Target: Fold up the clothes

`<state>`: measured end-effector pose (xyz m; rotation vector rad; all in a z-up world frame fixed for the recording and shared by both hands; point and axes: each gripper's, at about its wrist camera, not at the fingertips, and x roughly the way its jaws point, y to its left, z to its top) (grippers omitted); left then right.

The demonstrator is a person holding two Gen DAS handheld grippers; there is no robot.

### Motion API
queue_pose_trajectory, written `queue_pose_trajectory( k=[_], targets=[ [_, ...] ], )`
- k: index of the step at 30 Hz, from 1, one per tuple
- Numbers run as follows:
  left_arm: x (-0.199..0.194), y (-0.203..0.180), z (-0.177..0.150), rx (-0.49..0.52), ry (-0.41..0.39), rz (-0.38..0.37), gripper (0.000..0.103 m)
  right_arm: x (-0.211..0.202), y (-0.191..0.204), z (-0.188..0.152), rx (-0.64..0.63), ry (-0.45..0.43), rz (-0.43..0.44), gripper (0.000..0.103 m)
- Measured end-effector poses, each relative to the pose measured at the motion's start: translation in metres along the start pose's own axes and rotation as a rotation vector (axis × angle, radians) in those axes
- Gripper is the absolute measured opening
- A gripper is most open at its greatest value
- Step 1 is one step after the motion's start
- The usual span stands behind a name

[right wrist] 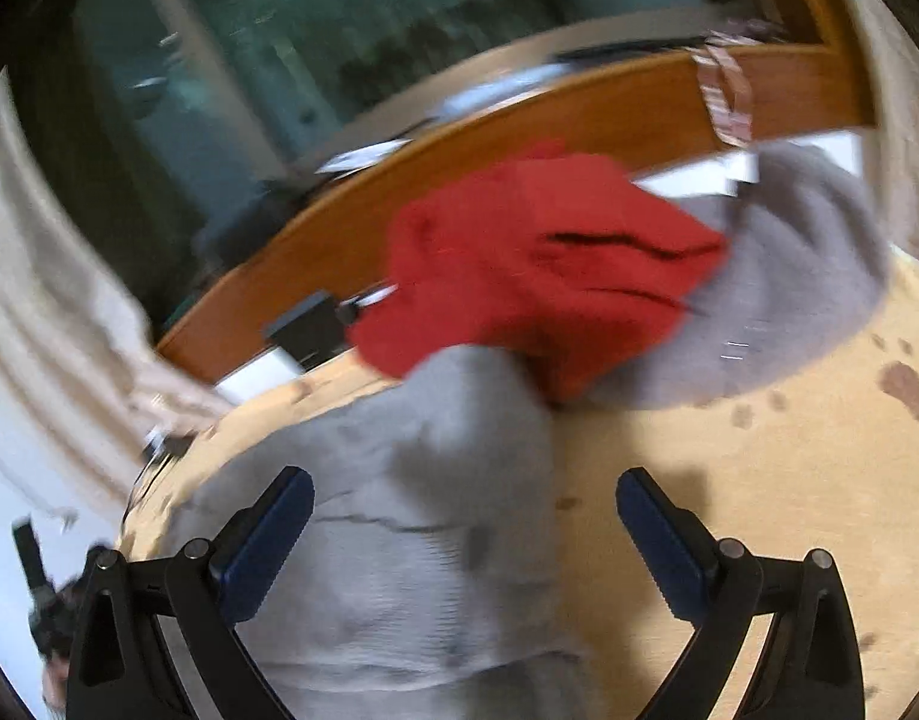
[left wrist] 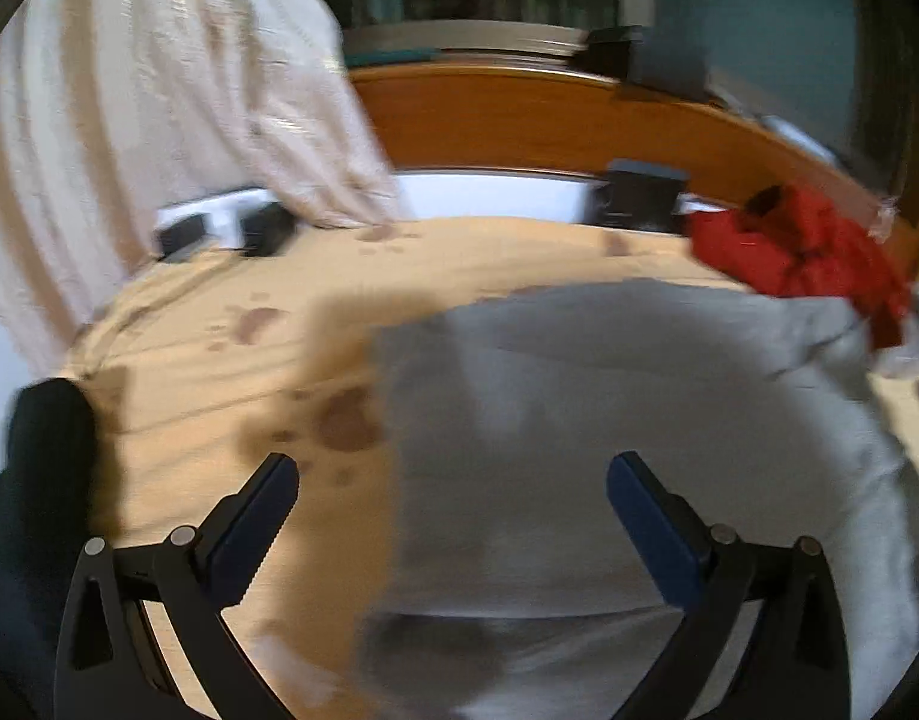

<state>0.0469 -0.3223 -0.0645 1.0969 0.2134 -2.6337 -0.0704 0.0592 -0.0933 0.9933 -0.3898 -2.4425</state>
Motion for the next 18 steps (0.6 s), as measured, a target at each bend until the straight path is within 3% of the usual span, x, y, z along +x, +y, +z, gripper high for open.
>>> queue_pose_trajectory(
  k=[3, 11, 18],
  targets=[
    [0.017, -0.011, -0.007, 0.036, 0.055, -0.034, 0.103, 0.021, 0.028, -0.011, -0.109, 0.092, 0.058, 0.102],
    [0.037, -0.009, -0.019, 0.029, 0.125, -0.055, 0.103, 0.065, 0.07, -0.049, -0.451, 0.269, -0.14, 0.103],
    [0.041, -0.006, -0.021, 0.019, 0.141, -0.067, 0.103, 0.068, 0.071, -0.05, -0.476, 0.281, -0.152, 0.103]
  ],
)
